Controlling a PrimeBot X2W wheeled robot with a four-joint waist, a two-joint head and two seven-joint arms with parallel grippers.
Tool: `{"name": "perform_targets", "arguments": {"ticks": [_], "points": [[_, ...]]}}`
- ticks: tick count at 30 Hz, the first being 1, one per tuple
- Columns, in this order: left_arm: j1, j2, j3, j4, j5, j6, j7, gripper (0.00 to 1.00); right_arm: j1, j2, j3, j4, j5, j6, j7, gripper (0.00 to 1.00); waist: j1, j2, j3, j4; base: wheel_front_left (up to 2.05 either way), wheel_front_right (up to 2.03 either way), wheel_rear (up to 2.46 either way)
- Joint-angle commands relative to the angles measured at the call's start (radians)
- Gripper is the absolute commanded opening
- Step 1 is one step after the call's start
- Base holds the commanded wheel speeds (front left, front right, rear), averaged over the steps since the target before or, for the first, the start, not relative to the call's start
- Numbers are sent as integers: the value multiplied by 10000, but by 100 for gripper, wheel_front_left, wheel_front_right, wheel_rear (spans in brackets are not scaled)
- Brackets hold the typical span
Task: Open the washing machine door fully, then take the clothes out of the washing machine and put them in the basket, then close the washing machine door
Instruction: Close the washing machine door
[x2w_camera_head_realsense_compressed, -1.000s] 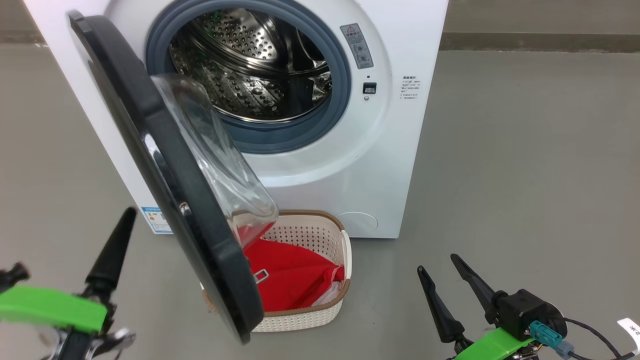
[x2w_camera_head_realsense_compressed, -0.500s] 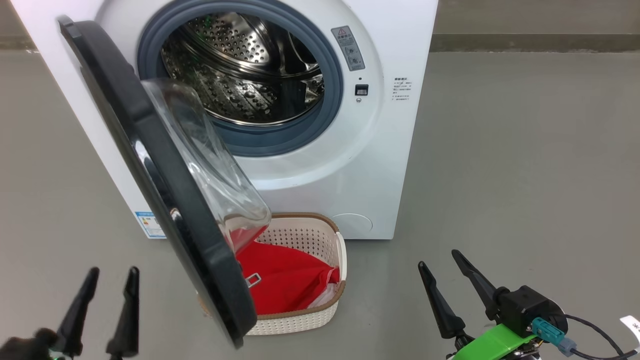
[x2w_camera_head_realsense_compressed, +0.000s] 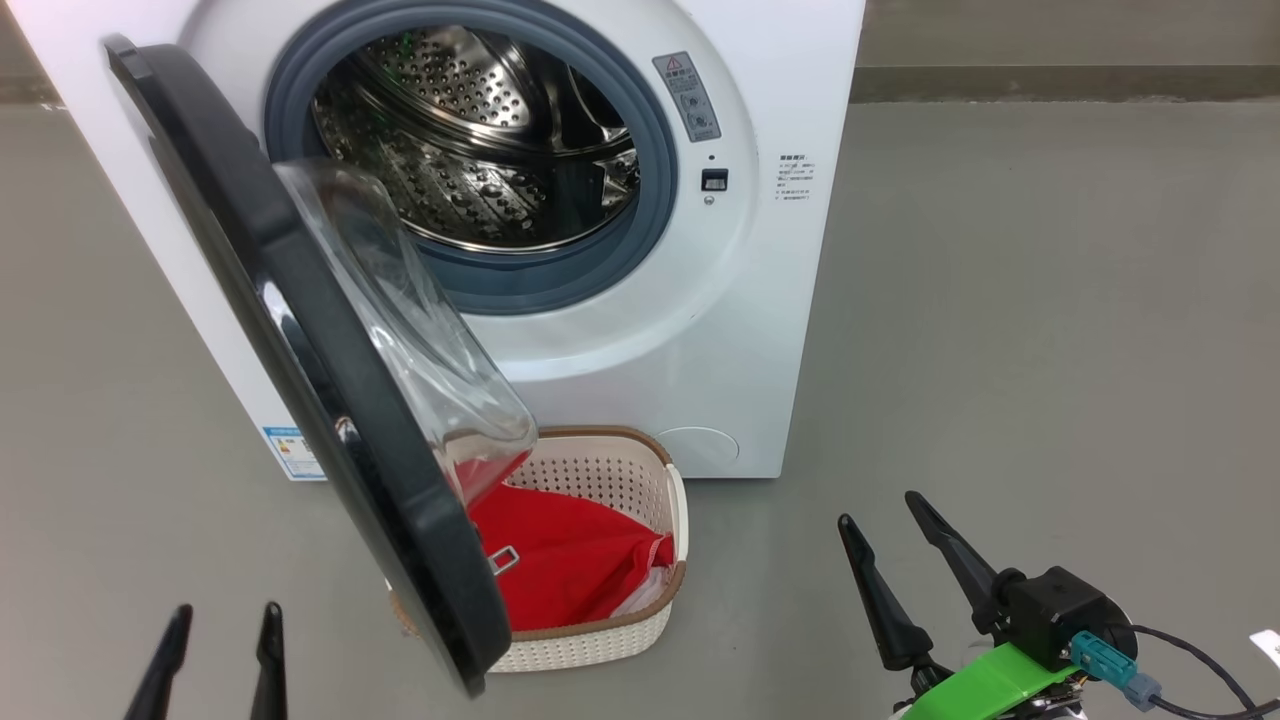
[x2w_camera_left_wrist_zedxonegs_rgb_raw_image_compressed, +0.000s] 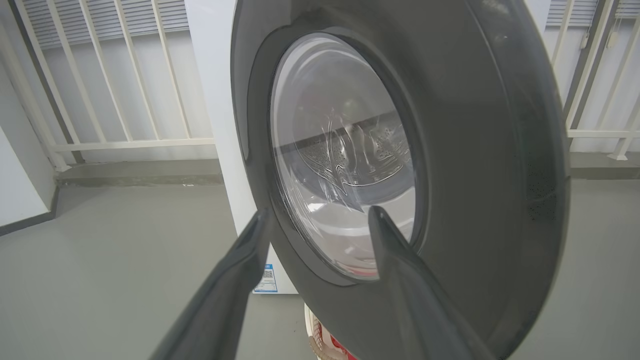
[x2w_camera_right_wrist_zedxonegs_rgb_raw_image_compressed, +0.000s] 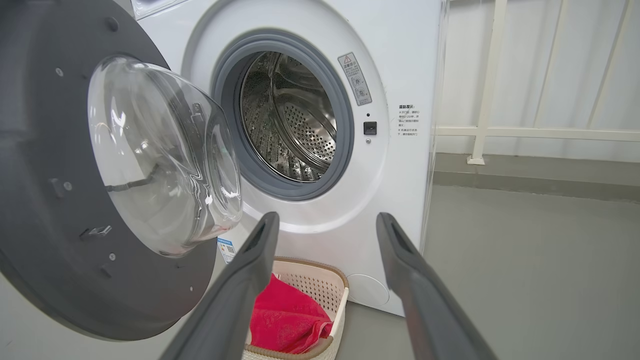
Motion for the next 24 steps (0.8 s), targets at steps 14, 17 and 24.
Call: {"name": "perform_targets", "arguments": {"ticks": [14, 17, 24], "points": [[285, -310, 427, -111, 842, -163, -119, 100, -356, -1, 298, -246, -73, 65, -65, 100, 0, 0, -39, -77, 0, 0, 0], [291, -355, 477, -90, 884, -172, -119, 100, -380, -1, 305, -251, -95, 65, -65, 100, 0, 0, -24, -90, 0, 0, 0], [283, -452, 580, -95, 931, -173, -120, 100, -391, -1, 327, -266, -114, 65, -65, 100, 0, 0, 24, -123, 0, 0, 0]]}}
